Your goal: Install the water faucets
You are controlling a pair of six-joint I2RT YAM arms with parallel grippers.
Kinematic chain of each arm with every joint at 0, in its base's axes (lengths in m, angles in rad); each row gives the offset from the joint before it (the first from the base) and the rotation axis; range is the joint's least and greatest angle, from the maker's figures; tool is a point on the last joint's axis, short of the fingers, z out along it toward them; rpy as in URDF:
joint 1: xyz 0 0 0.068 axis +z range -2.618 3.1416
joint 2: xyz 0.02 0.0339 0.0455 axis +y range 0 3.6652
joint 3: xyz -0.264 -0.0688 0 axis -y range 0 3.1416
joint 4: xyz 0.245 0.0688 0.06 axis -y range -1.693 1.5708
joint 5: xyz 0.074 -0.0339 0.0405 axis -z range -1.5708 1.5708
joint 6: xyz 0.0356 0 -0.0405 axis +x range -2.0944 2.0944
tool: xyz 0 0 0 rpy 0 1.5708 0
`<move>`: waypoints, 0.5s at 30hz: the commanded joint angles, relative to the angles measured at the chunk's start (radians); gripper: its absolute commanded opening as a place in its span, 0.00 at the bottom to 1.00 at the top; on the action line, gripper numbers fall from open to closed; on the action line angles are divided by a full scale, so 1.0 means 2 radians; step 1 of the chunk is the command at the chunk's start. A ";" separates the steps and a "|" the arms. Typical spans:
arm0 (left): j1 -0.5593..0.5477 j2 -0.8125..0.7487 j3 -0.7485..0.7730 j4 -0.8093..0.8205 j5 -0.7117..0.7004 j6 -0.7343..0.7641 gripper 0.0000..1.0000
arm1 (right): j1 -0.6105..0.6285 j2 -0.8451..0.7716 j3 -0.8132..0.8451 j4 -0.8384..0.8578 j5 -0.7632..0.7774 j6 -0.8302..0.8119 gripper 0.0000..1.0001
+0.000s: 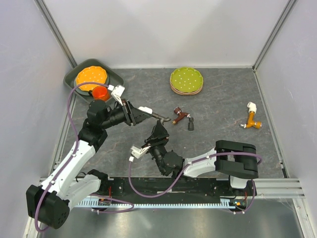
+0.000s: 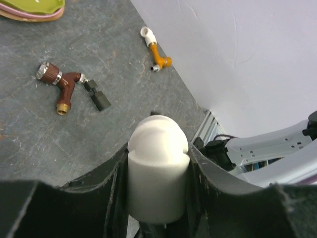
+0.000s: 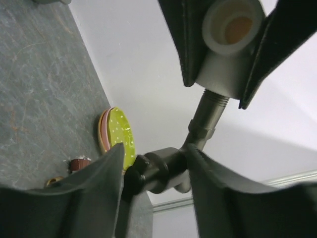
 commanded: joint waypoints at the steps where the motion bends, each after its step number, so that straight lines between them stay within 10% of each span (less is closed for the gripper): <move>1: -0.001 -0.011 0.006 0.022 0.027 0.009 0.02 | -0.006 -0.025 0.009 0.221 0.006 0.010 0.47; 6: -0.001 -0.009 0.005 0.010 0.017 0.026 0.02 | -0.006 -0.047 0.006 0.219 0.017 0.024 0.04; 15: 0.000 -0.013 0.006 -0.012 0.011 0.068 0.02 | -0.019 -0.206 0.001 -0.117 -0.010 0.301 0.00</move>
